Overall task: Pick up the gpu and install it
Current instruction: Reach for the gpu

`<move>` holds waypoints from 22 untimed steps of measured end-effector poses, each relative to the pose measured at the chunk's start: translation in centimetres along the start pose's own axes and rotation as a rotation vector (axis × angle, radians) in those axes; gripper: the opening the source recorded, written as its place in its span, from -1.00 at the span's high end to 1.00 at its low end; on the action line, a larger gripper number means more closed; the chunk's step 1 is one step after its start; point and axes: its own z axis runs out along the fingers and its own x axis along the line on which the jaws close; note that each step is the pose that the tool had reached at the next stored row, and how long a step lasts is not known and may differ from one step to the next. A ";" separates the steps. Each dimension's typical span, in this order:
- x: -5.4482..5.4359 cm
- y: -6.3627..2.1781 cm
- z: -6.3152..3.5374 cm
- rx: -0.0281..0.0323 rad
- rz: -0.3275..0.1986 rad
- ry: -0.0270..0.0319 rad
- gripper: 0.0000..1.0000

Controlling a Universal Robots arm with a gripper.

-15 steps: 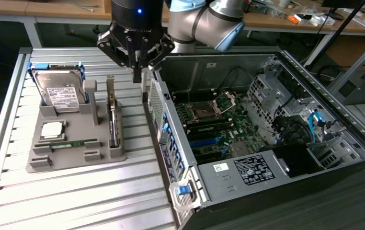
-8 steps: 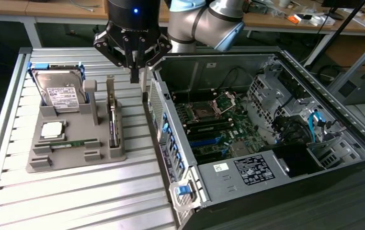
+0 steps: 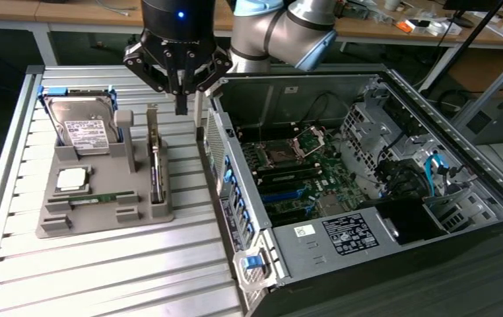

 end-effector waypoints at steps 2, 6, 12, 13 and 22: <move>0.1 -0.01 -0.01 0.0001 0.000 0.0000 0.79; 0.4 -0.03 -0.01 0.0001 0.000 0.0001 0.79; 0.8 -0.06 -0.02 0.0000 0.000 0.0000 0.79; 0.9 -0.07 -0.02 0.0000 0.000 0.0000 0.79; 2.4 -0.18 -0.07 0.0001 0.000 0.0000 0.79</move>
